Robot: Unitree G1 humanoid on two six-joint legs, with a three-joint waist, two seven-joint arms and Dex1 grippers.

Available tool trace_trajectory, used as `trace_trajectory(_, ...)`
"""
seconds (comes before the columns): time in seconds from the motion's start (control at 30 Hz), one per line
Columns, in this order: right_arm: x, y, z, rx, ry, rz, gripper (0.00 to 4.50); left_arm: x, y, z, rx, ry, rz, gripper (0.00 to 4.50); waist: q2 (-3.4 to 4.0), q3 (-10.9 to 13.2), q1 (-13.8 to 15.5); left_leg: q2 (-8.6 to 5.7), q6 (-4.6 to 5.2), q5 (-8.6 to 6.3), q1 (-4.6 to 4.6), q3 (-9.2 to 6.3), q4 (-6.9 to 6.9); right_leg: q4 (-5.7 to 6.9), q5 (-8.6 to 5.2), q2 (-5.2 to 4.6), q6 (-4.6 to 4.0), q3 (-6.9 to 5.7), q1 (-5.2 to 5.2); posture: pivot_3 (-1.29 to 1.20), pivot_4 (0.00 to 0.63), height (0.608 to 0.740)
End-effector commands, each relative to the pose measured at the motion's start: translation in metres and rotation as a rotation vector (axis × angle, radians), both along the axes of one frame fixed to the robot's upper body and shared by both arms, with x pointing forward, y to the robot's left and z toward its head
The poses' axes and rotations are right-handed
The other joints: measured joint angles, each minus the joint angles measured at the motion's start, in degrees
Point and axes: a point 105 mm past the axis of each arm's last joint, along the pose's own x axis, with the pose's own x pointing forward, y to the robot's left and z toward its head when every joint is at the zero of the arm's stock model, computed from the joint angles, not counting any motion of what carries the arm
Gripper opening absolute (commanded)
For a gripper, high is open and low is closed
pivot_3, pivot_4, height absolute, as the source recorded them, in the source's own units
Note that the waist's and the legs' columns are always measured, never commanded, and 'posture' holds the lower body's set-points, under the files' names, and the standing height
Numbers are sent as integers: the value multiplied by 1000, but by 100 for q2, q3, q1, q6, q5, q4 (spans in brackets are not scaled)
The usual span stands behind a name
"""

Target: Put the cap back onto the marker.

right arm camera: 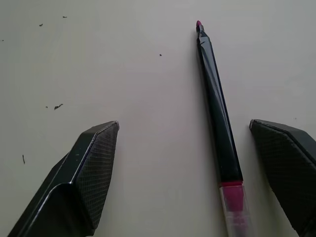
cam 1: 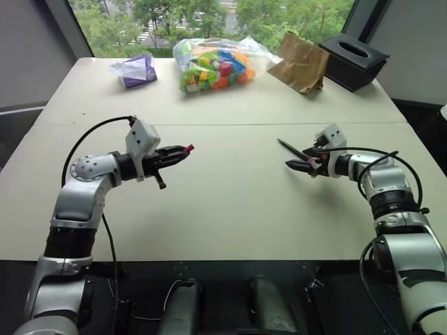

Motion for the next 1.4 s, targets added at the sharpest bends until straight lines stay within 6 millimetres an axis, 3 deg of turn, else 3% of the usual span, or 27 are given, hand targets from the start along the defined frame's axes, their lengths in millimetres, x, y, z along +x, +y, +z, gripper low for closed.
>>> trace_trajectory(0.03, 1, -2, 1, -19, -13, -7, 3111, -4, -2, 11, 2, -56, -10, 0, 0, 0, -1, 0, 0, 0, 0, 0, 0, 0, 0, 0, 0, 0, 0, 0, 150, 740)
trace_trajectory(0.23, 1, 1, -3, -68, -25, 17, 38, -3, 0, 12, 6, -63, 4, 0, 0, 0, -13, 0, 0, 0, 0, 0, -1, 0, 0, 1, 0, 0, 0, 0, 150, 740)
trace_trajectory(0.5, -11, 8, 1, -205, -94, 123, 38, -4, -11, 9, 9, -57, -58, 0, 0, 0, -3, 0, 0, 0, 1, 0, 0, 0, 0, 1, 0, 0, 0, 0, 150, 740)
trace_trajectory(0.67, -29, 24, 28, -286, -192, 259, 38, -5, -23, 6, 49, -66, -155, 0, 2, 0, 11, -1, 0, 0, 0, 0, 0, 0, 0, 0, 0, 0, 0, 0, 150, 740)
trace_trajectory(0.77, -45, 37, 58, -360, -296, 363, 38, -4, -32, 6, 94, -98, -236, 0, 7, 3, 21, -1, 0, 0, -4, 0, 1, 1, 0, 0, 0, 0, -4, 0, 150, 740)
trace_trajectory(0.93, -54, 49, 92, -499, -458, 410, 38, 1, -43, 10, 126, -134, -317, 0, 4, 2, 20, 0, 0, 0, -5, -1, 1, -1, 0, 1, 0, -2, -4, 0, 150, 740)
trace_trajectory(1.03, -58, 58, 103, -573, -534, 436, 38, 2, -47, 12, 128, -140, -350, 0, 4, 2, 19, 0, 0, 0, -5, 1, 1, -1, 0, 1, 0, -1, -4, 0, 150, 740)
trace_trajectory(1.4, -67, 85, 110, -681, -663, 505, 38, 4, -52, 23, 112, -138, -402, 0, 4, 2, 25, -1, 0, 0, -7, 0, 2, -1, 0, 1, 0, -1, -6, 0, 150, 740)
